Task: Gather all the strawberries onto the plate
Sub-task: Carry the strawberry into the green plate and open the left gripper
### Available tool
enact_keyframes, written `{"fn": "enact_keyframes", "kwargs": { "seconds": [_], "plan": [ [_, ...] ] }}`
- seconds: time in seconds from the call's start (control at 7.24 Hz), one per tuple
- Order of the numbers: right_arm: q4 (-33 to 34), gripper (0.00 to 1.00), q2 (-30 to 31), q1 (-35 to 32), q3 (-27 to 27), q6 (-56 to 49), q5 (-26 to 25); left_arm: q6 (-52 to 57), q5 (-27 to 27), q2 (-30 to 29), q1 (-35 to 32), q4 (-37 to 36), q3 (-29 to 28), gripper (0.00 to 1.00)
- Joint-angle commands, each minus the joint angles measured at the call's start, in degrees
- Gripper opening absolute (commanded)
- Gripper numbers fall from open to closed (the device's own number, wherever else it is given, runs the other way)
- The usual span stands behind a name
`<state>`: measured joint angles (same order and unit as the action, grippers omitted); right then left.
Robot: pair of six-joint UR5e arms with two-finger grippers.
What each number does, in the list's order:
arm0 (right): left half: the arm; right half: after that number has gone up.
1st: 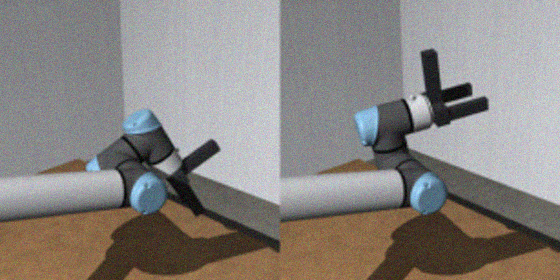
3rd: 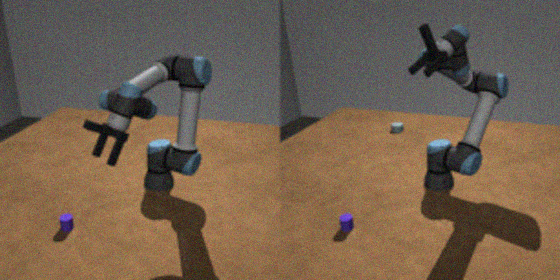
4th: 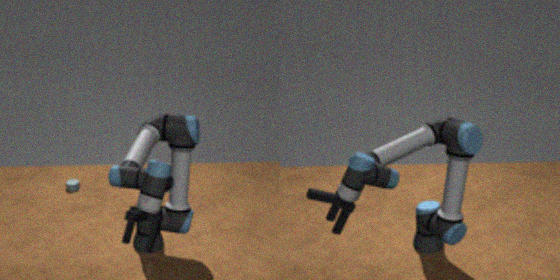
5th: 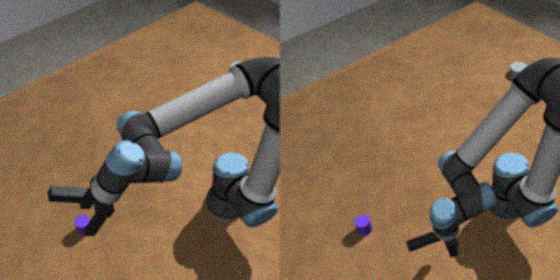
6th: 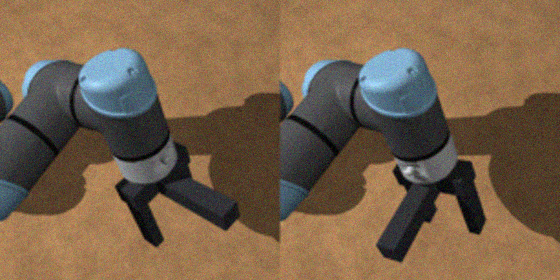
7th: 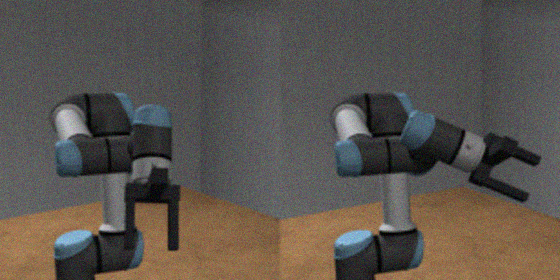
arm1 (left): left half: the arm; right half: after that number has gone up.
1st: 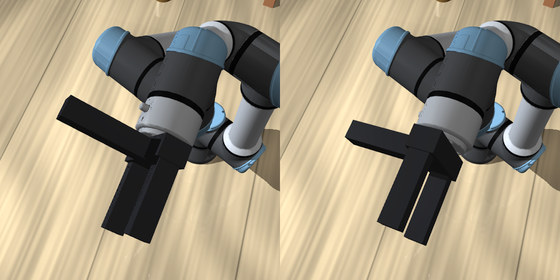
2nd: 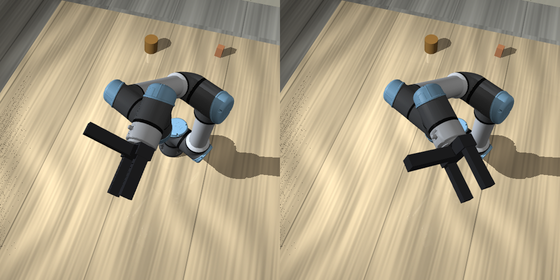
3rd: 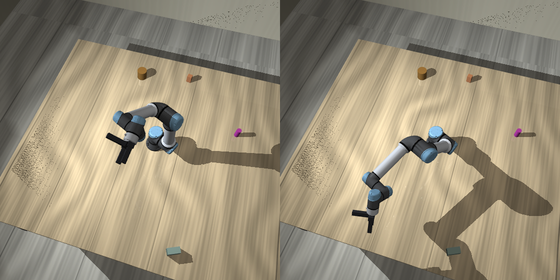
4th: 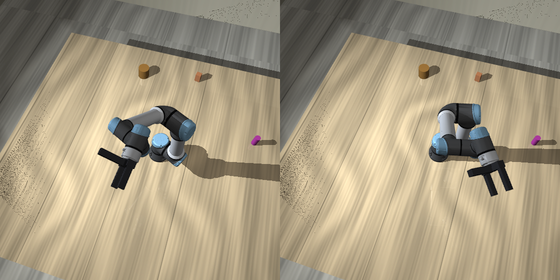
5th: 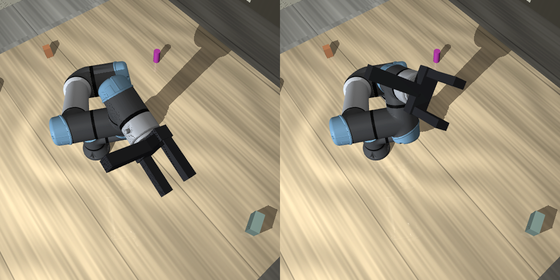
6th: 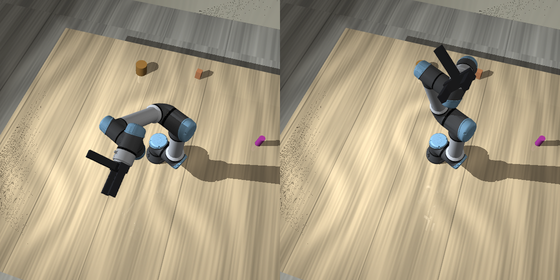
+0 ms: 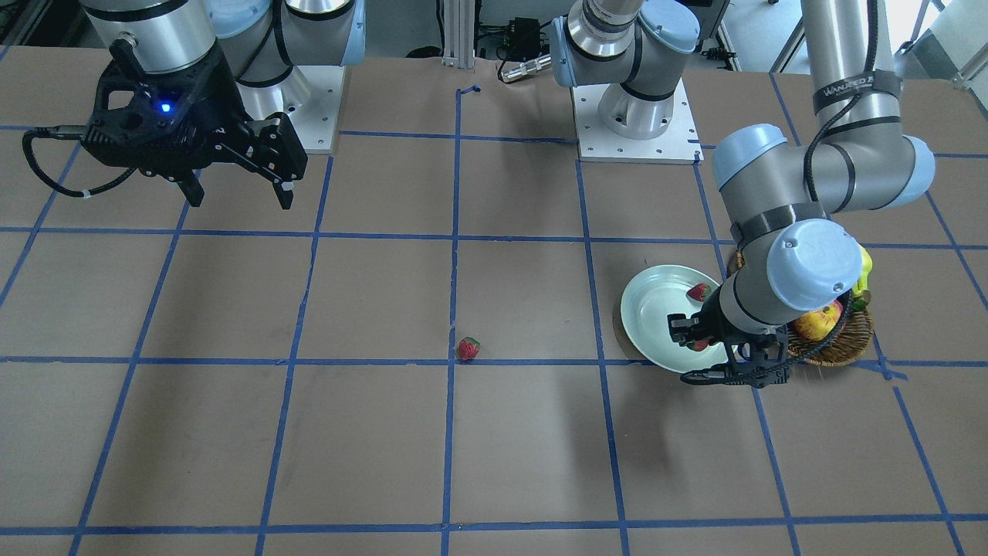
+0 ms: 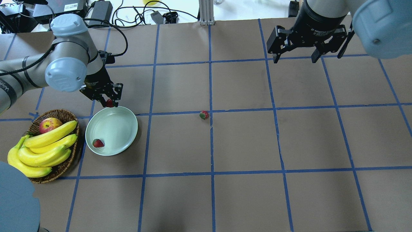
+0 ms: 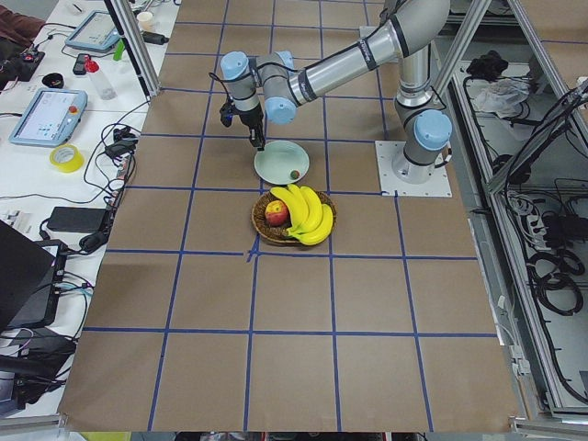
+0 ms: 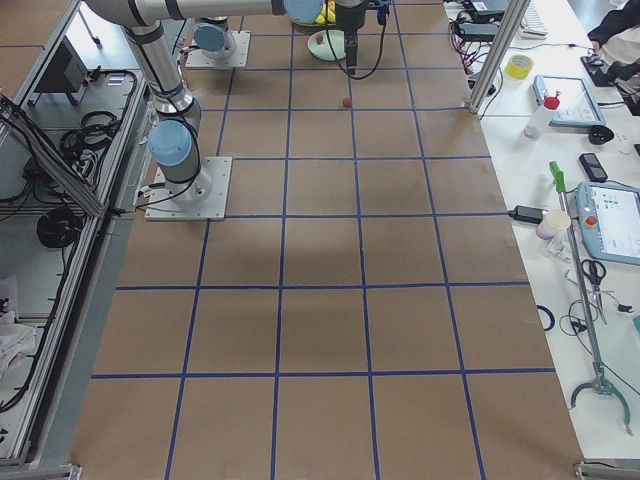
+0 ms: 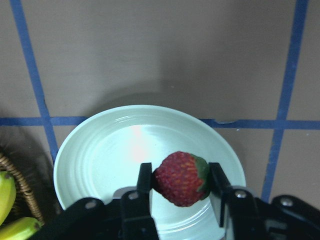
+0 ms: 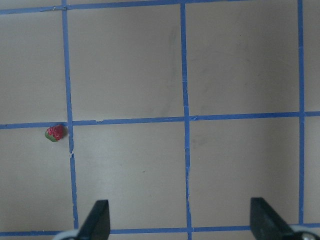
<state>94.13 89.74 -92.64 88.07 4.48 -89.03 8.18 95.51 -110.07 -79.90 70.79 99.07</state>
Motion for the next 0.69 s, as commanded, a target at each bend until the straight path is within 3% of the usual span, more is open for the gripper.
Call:
{"fn": "enact_keyframes", "kwargs": {
  "seconds": [0.0, 0.41, 0.55],
  "plan": [
    [0.0, 1.0, 0.0, 0.0, 0.0, 0.0, 0.0, 1.22, -0.67, 0.29, 0.89, 0.75, 2.16, 1.0],
    [0.0, 1.0, 0.0, 0.0, 0.0, 0.0, 0.0, -0.08, -1.9, 2.13, 0.1, 1.46, 1.39, 1.0],
    [0.0, 1.0, 0.0, 0.0, 0.0, 0.0, 0.0, -5.05, -6.87, 2.92, -1.56, 1.46, 0.61, 1.0]
  ]
}}
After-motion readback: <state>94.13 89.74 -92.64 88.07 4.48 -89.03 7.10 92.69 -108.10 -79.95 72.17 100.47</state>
